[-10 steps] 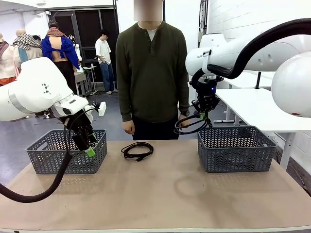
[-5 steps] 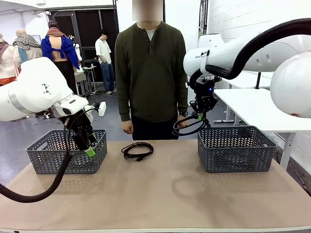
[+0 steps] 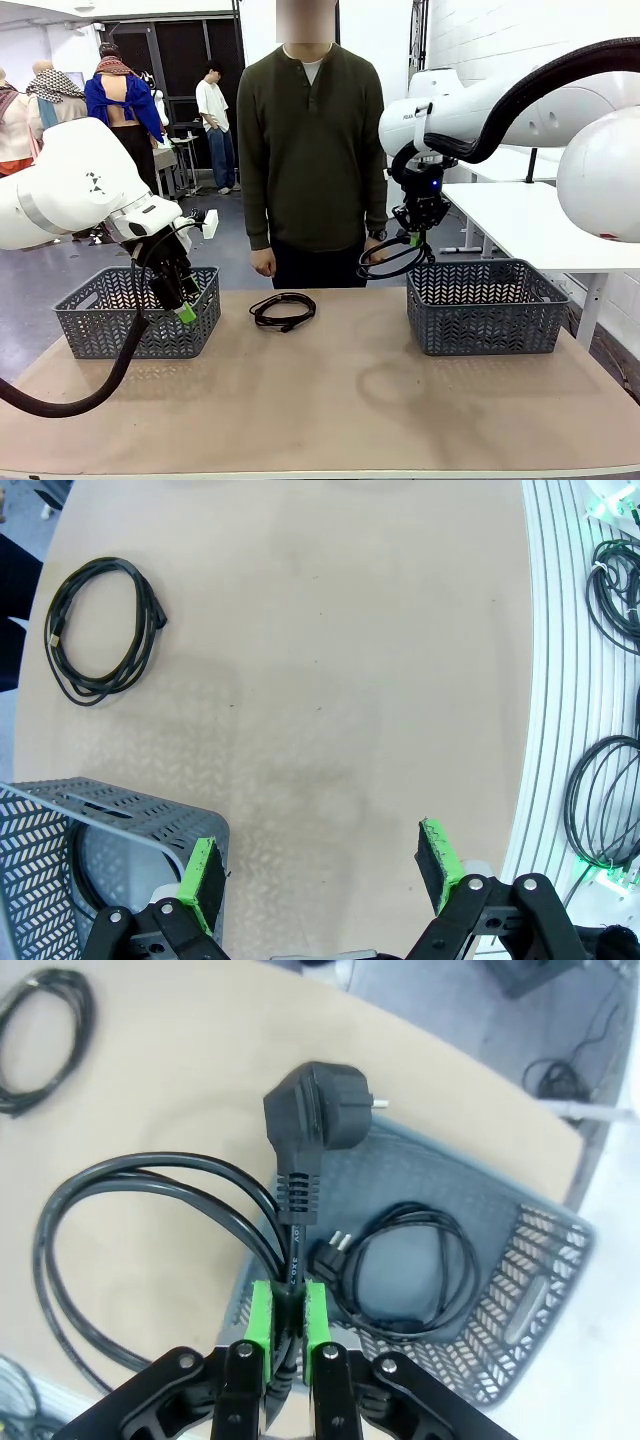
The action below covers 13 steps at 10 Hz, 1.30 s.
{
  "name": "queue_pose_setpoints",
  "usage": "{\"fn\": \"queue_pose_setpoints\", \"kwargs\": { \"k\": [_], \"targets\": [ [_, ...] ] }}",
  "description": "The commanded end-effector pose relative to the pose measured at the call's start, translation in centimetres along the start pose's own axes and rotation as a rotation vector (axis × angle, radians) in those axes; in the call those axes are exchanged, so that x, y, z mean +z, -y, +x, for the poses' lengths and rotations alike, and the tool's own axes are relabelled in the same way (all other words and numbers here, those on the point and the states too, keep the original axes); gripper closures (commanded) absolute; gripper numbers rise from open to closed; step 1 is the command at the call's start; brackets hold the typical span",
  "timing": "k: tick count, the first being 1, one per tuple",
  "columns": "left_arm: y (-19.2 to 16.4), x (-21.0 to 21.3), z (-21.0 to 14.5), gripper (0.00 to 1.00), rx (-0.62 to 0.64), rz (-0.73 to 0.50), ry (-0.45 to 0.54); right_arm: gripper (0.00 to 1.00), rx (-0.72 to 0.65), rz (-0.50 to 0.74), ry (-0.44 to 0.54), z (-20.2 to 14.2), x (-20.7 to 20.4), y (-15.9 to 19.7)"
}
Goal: Organize the cables according to human instructions.
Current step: Pick up a bundle of cables and place it in the basket indicated by the human.
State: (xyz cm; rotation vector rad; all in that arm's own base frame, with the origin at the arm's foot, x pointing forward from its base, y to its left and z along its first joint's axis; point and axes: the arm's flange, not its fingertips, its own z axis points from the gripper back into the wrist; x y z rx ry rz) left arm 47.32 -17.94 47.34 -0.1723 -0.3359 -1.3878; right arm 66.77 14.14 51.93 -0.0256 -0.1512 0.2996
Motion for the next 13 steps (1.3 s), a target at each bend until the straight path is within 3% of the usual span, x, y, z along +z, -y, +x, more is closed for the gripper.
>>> {"fn": "queue_pose_setpoints", "kwargs": {
  "k": [1,6,13],
  "targets": [
    [0.1,0.1,0.0,0.0,0.0,0.002,0.0,1.0,-0.088,-0.024,0.018,-0.6,1.4,2.9],
    [0.1,0.1,0.0,0.0,0.0,0.002,0.0,1.0,-0.198,0.019,0.058,-3.9,0.6,9.1],
    [0.1,0.1,0.0,0.0,0.0,0.002,0.0,1.0,-0.185,0.013,0.071,-6.5,-2.8,10.9]
  ]
}}
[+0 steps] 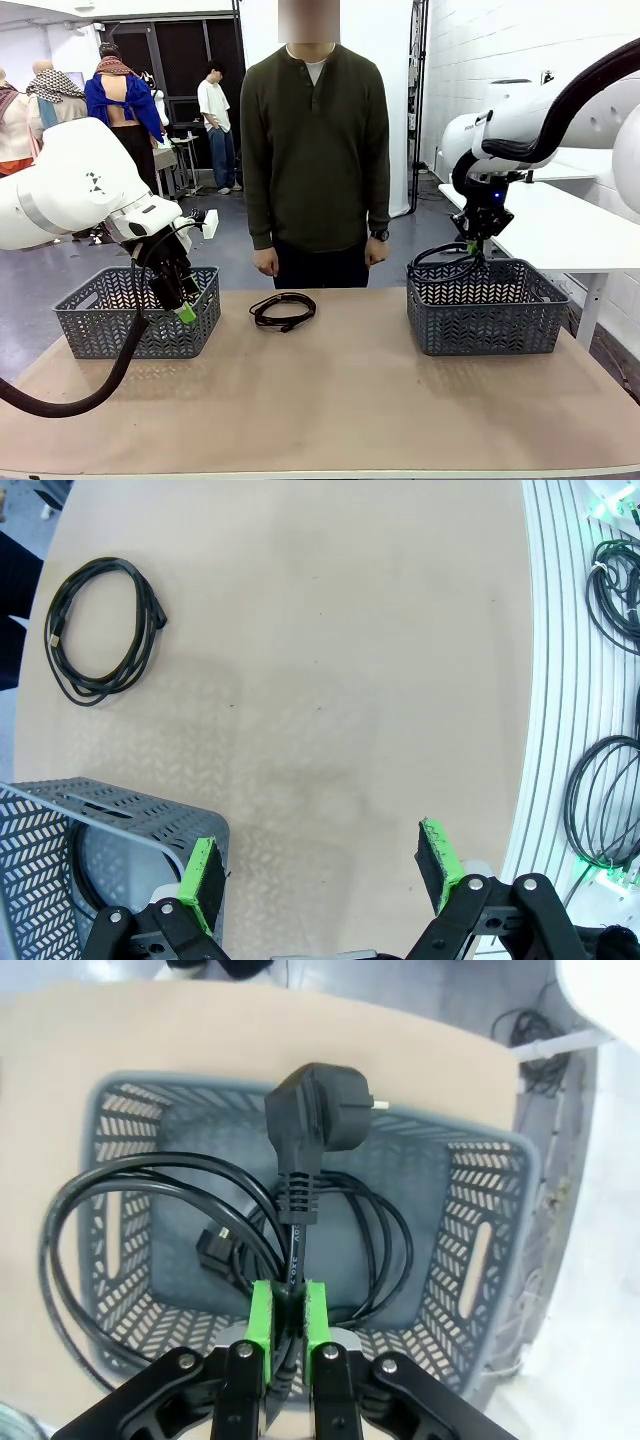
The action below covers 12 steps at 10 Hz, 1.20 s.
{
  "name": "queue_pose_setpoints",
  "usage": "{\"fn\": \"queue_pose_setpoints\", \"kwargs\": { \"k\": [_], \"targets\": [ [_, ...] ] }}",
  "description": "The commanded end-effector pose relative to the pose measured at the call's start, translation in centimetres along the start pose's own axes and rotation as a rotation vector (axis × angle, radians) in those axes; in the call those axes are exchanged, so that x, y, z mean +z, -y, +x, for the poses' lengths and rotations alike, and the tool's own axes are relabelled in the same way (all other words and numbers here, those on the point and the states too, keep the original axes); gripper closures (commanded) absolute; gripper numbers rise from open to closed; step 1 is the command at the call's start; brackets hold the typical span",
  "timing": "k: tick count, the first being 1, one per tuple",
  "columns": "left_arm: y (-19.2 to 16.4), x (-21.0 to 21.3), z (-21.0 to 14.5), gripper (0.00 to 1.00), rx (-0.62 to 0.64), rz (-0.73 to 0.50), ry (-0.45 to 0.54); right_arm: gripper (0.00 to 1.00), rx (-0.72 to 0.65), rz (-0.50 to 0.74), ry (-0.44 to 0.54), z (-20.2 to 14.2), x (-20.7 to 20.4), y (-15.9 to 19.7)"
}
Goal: Organize the cables according to human instructions.
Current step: Pick up a bundle of cables and place it in the basket indicated by the human.
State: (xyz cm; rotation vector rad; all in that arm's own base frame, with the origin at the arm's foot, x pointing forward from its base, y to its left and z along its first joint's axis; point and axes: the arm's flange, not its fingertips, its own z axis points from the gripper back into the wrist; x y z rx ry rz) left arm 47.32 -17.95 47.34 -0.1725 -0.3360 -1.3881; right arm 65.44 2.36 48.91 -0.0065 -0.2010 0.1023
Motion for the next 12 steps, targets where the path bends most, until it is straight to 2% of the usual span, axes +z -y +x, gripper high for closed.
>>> {"fn": "queue_pose_setpoints", "kwargs": {
  "k": [1,5,12],
  "targets": [
    [0.1,0.1,0.0,0.0,0.0,0.002,-0.001,1.0,0.001,0.02,0.017,-1.3,-0.4,0.7],
    [0.1,0.1,0.0,0.0,0.0,0.002,-0.001,1.0,-0.052,0.007,0.002,-0.6,-1.8,2.8],
    [0.1,0.1,0.0,0.0,0.0,0.002,-0.001,1.0,-0.051,-0.035,0.01,1.1,-4.7,3.3]
  ]
}}
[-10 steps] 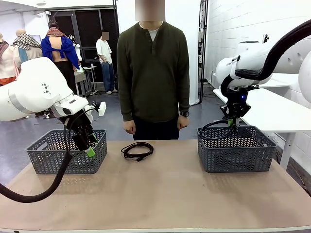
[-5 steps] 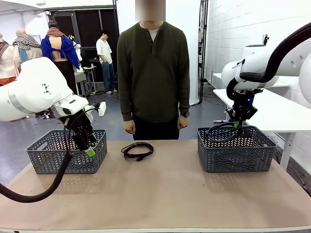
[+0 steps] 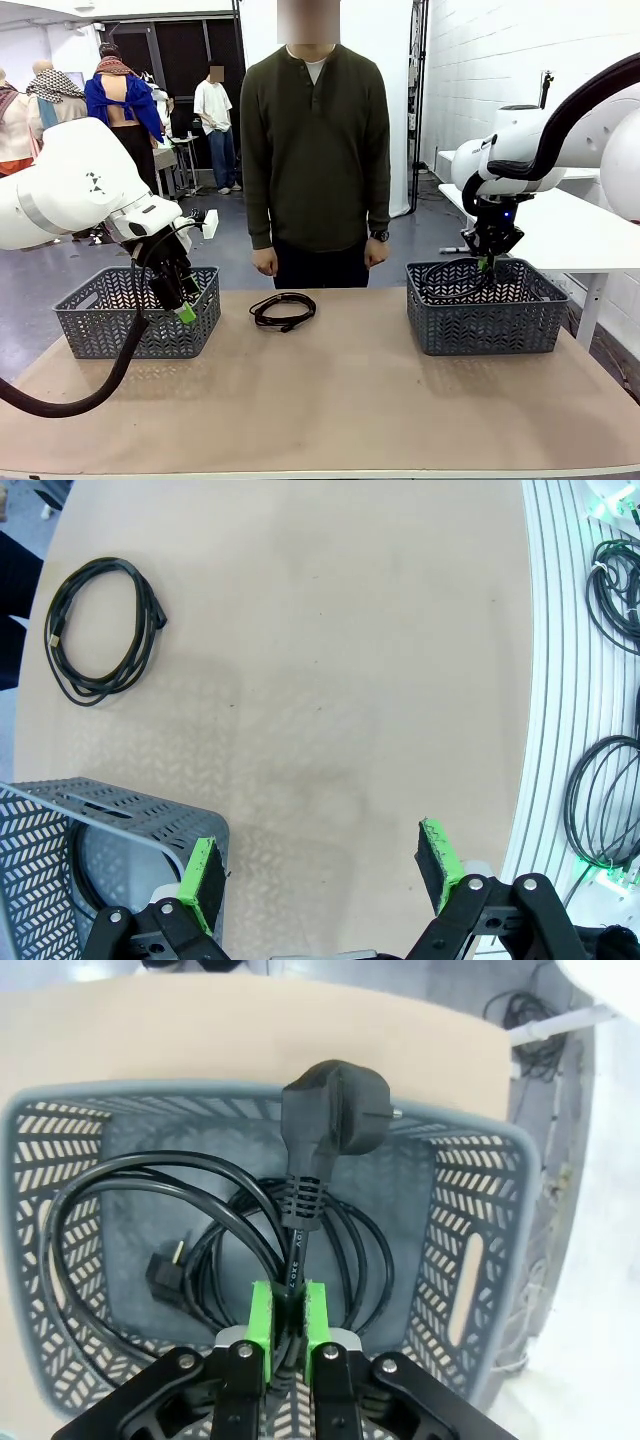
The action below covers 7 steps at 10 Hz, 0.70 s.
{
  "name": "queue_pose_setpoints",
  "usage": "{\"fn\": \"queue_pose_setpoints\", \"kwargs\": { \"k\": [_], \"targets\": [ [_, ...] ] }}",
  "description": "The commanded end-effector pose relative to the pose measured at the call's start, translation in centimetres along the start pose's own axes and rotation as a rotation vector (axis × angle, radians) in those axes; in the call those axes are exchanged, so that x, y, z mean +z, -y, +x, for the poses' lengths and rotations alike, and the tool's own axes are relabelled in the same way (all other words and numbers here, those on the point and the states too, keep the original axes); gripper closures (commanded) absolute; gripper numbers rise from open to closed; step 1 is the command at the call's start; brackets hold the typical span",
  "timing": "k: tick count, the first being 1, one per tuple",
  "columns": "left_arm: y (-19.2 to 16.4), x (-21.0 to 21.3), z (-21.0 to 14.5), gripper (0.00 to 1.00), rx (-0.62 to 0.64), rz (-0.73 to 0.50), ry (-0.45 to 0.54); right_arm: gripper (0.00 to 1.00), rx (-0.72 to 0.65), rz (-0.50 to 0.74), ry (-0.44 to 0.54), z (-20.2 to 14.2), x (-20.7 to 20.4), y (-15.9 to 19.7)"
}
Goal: Organize the cables according to human instructions.
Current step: Pick up a bundle of cables and place it in the basket indicated by the human.
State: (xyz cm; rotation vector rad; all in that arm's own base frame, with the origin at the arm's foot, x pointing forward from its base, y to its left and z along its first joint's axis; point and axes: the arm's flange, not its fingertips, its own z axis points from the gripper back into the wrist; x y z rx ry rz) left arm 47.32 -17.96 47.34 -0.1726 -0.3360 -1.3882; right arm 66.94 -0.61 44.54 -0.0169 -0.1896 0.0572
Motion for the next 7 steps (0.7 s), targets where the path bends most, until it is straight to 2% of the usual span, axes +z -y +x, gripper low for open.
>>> {"fn": "queue_pose_setpoints", "kwargs": {
  "k": [1,2,7],
  "targets": [
    [0.1,0.1,0.0,0.0,0.0,0.002,-0.001,1.0,-0.016,-0.026,0.016,0.9,-0.1,0.3],
    [0.1,0.1,0.0,0.0,0.0,0.002,-0.001,0.98,-0.014,-0.029,0.02,1.1,-0.3,0.3],
    [0.1,0.1,0.0,0.0,0.0,0.002,-0.001,0.0,-0.021,-0.042,-0.037,0.9,0.8,0.0]
  ]
}}
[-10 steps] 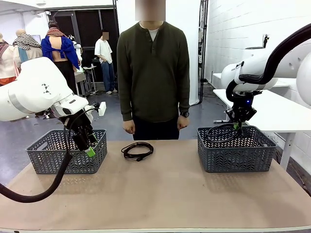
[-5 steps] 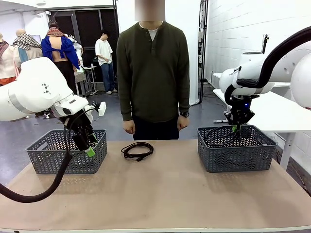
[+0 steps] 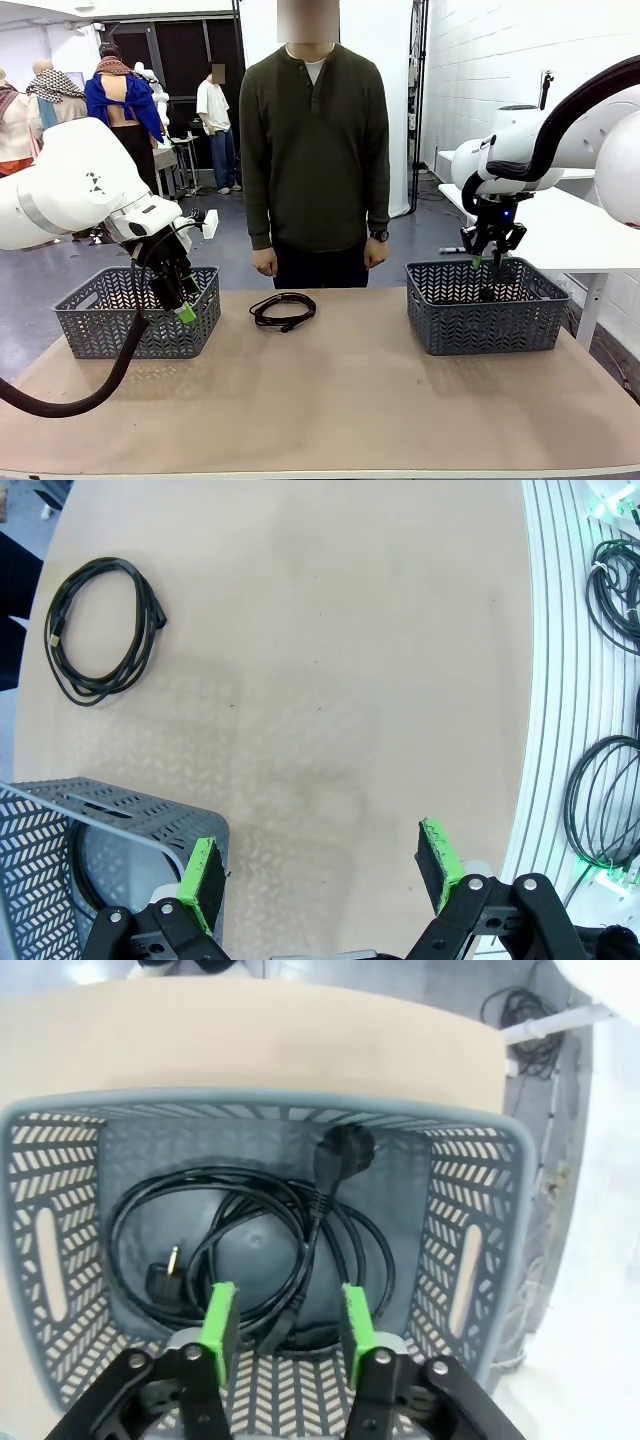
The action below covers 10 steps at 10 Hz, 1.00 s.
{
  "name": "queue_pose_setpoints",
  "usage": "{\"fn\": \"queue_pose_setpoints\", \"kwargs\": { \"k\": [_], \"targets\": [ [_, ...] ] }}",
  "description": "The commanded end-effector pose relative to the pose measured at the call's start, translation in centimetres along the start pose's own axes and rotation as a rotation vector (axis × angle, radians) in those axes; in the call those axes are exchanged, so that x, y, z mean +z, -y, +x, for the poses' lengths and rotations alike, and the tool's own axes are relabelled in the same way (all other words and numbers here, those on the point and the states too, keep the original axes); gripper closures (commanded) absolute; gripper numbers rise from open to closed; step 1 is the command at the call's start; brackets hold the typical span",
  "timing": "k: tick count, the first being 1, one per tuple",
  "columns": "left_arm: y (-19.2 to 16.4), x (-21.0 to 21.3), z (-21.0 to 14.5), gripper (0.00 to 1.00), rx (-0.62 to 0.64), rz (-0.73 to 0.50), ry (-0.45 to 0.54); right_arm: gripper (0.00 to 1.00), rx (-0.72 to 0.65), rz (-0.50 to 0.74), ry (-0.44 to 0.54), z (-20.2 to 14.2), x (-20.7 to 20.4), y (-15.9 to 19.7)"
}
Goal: Organize the cables according to human instructions.
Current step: Pick up a bundle of cables and place it in the basket indicated by the human.
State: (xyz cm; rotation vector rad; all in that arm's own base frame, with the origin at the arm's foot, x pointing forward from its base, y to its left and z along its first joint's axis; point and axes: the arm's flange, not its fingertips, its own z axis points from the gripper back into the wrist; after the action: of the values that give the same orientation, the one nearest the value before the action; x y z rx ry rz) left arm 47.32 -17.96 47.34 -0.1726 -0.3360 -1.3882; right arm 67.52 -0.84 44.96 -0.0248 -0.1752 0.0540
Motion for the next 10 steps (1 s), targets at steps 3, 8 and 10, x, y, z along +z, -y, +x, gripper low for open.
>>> {"fn": "queue_pose_setpoints", "kwargs": {
  "k": [3,8,10],
  "targets": [
    [0.1,0.1,0.0,0.0,0.0,0.002,-0.001,0.0,-0.014,-0.037,-0.037,0.3,1.8,-0.5],
    [0.1,0.1,0.0,0.0,0.0,0.002,-0.001,0.0,0.005,-0.011,-0.033,0.2,2.1,-0.5],
    [0.1,0.1,0.0,0.0,0.0,0.002,-0.001,0.0,0.005,-0.011,-0.033,0.2,2.1,-0.5]
  ]
}}
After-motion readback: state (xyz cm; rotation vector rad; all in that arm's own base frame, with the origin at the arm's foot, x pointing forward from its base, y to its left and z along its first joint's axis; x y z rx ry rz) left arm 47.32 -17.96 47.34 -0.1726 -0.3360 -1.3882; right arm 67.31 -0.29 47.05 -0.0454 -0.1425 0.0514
